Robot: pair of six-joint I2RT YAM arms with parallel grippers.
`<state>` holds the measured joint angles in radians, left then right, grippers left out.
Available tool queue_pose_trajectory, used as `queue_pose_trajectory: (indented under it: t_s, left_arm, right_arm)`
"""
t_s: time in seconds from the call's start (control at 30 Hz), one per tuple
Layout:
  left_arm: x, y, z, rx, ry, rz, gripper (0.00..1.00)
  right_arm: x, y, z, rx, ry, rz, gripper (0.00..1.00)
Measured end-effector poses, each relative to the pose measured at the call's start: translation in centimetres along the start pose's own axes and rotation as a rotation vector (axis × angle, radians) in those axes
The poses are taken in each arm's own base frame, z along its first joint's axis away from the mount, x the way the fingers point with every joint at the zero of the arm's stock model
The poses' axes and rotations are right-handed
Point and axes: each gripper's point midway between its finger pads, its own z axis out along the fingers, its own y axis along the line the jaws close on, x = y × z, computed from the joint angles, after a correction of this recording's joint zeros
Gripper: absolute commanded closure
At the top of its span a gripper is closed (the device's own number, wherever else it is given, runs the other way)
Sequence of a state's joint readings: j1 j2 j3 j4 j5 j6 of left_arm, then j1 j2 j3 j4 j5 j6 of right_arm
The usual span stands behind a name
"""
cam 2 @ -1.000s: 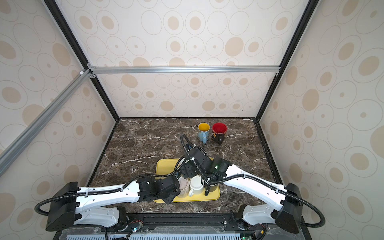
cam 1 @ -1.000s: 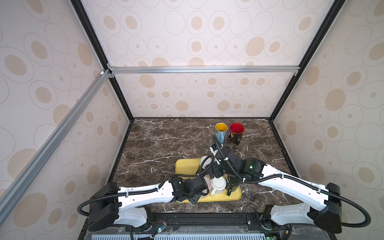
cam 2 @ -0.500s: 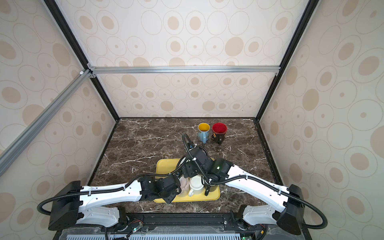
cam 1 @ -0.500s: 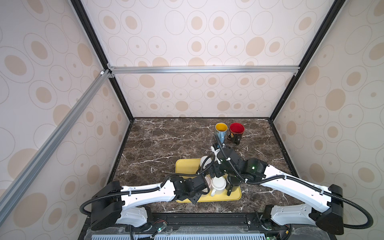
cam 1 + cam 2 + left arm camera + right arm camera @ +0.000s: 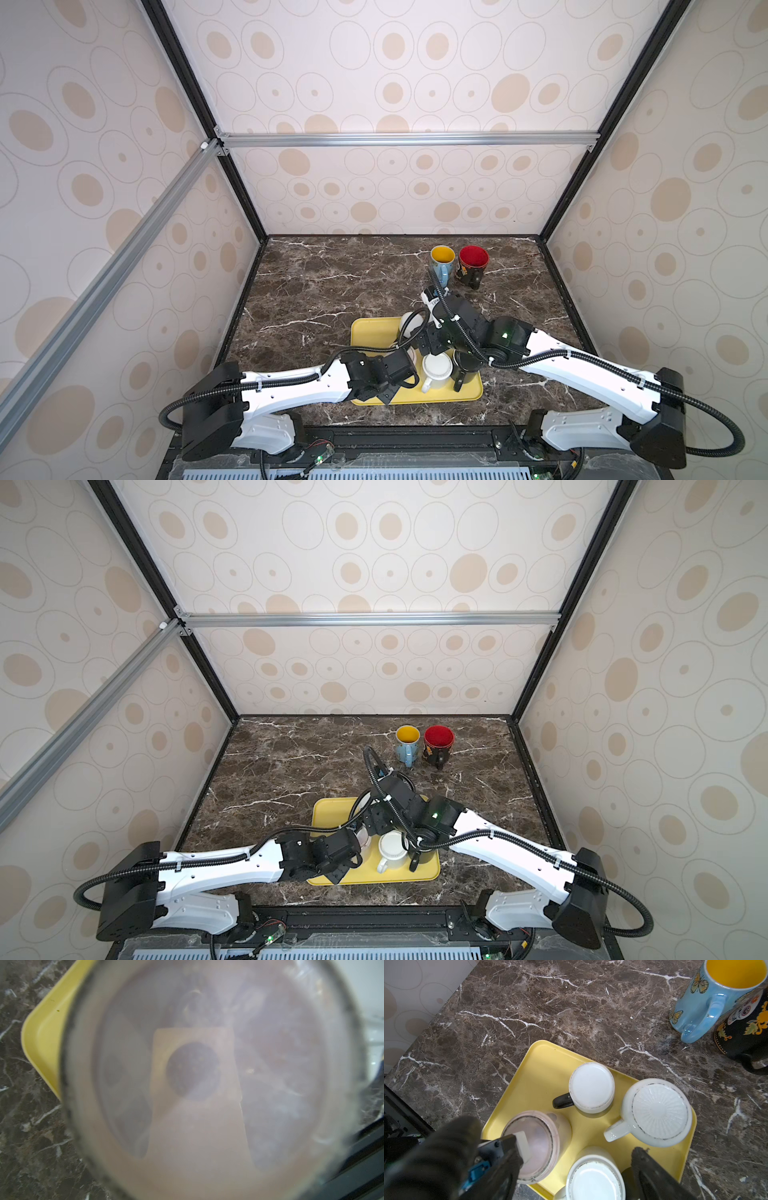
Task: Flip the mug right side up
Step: 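Close the left gripper on the pink mug's base, then lift the pink mug off the tray with the left gripper toward the right gripper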
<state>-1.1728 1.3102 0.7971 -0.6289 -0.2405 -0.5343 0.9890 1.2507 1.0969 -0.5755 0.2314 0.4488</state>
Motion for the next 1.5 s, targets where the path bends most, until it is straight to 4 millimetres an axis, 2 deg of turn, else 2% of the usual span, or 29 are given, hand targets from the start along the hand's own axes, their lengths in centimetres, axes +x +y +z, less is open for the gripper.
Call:
queue_pose_trajectory:
  t_s: [0.13,0.27,0.6,0.73,0.83,0.97,1.17,1.23,1.37,1.5]
  left_arm:
    - [0.1,1.3,-1.0,-0.043,-0.012,-0.01,1.0]
    - [-0.5,2.8,-3.3,-0.066,-0.057,-0.045,1.0]
    - [-5.1,7.6,-9.6,-0.071,-0.261,-0.252,1.0]
    - [-7.1,9.8,-11.7,-0.073,-0.363,-0.345,1.0]
    - [-8.9,10.7,-13.2,-0.048,-0.462,-0.403,1.0]
    - [-12.1,10.9,-15.3,0.036,-0.62,-0.465,1.0]
    - [-16.6,10.2,-18.4,0.218,-0.825,-0.509,1.0]
    - [-17.7,9.8,-19.1,0.277,-0.87,-0.517,1.0]
    - [-18.9,9.1,-19.8,0.393,-0.938,-0.535,1.0]
    - [-19.3,9.1,-19.6,0.487,-0.978,-0.573,1.0]
  right_arm:
    - [0.1,0.1,0.1,-0.001,0.006,-0.003,0.13]
    - [0.1,0.1,0.1,-0.003,0.006,-0.006,0.12]
    - [-0.3,0.0,-0.2,-0.017,-0.008,0.001,0.12]
    - [-1.0,1.0,-0.2,-0.087,-0.033,0.026,0.12]
    - [-0.8,1.8,0.3,-0.146,-0.029,0.048,0.12]
    - [-1.3,2.7,0.8,-0.269,-0.031,0.127,0.14]
    - [-4.1,1.8,1.2,-0.502,-0.09,0.348,0.16]
    - [-5.7,2.1,0.4,-0.586,-0.127,0.384,0.16]
    - [-8.7,3.9,-2.6,-0.78,-0.223,0.397,0.16]
    - [-10.0,4.9,-4.7,-0.923,-0.283,0.404,0.16]
